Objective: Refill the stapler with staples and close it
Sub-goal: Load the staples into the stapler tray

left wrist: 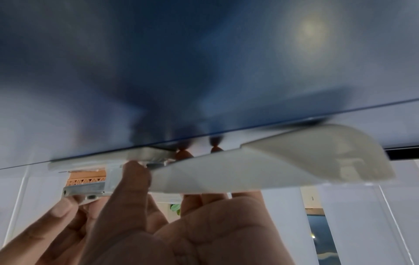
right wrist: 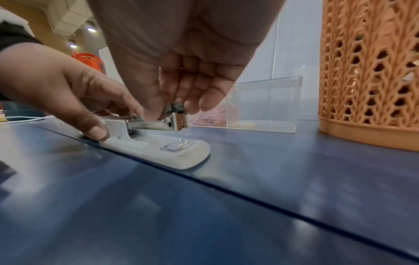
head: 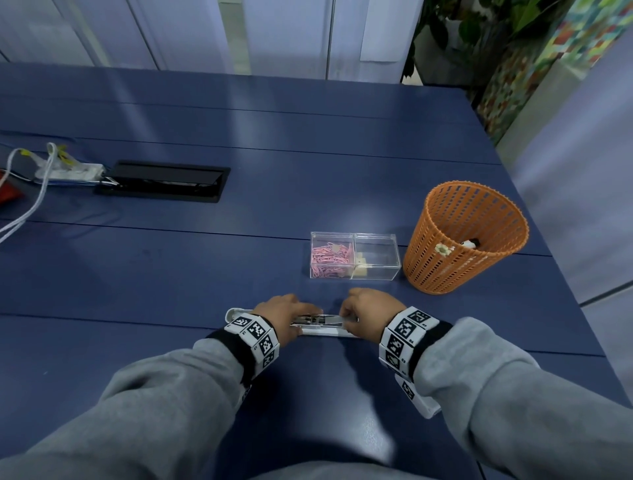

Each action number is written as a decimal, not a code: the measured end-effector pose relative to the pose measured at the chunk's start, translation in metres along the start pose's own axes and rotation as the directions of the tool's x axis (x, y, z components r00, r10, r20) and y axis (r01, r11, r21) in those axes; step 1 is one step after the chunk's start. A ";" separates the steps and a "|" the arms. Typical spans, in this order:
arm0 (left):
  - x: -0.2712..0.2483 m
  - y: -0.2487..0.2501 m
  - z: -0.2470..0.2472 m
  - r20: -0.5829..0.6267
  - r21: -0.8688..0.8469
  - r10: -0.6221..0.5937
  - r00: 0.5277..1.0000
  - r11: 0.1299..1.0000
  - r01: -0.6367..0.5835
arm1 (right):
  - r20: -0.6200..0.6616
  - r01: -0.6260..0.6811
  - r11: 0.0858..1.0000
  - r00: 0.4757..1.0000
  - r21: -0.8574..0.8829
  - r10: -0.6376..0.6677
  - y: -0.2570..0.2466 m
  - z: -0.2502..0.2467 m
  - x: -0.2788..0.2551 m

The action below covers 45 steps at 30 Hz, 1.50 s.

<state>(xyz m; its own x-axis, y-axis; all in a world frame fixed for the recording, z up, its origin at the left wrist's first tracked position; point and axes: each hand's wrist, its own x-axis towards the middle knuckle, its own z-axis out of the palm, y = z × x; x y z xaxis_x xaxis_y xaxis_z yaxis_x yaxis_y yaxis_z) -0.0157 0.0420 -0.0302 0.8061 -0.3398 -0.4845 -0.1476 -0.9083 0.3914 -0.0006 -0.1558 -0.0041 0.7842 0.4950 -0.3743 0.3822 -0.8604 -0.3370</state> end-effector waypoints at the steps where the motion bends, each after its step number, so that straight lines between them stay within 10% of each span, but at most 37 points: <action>1: -0.001 -0.002 0.000 -0.008 -0.013 -0.005 1.000 1.000 0.005 | 0.012 -0.002 1.000 1.000 -0.015 0.002 -0.001 -0.001 0.001; 12: -0.036 -0.062 -0.022 -0.082 -0.012 -0.274 0.958 0.962 0.274 | 0.051 -0.078 0.996 0.996 0.043 0.076 0.007 0.006 -0.002; 22: -0.035 -0.019 -0.053 -0.300 -0.321 -0.106 0.948 0.947 0.004 | 0.004 -0.248 0.918 0.966 0.309 0.260 0.025 0.021 -0.002; 29: -0.015 0.017 -0.034 -0.155 -0.438 -0.016 0.988 0.897 -0.054 | -0.004 -0.300 0.863 0.944 0.408 0.330 0.035 0.029 0.000; 45: 0.017 0.037 -0.011 -0.027 -0.078 -0.001 1.000 0.997 -0.001 | 0.082 -0.265 0.744 0.958 0.614 0.273 0.043 0.030 -0.006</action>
<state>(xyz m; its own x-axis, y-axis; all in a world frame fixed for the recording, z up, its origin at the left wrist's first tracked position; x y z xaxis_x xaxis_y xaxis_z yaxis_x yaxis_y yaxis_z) -0.0006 0.0051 -0.0152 0.8216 -0.3320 -0.4633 -0.1033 -0.8861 0.4519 -0.0035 -0.1917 -0.0422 0.8157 0.2494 -0.5220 -0.2232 -0.6968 -0.6816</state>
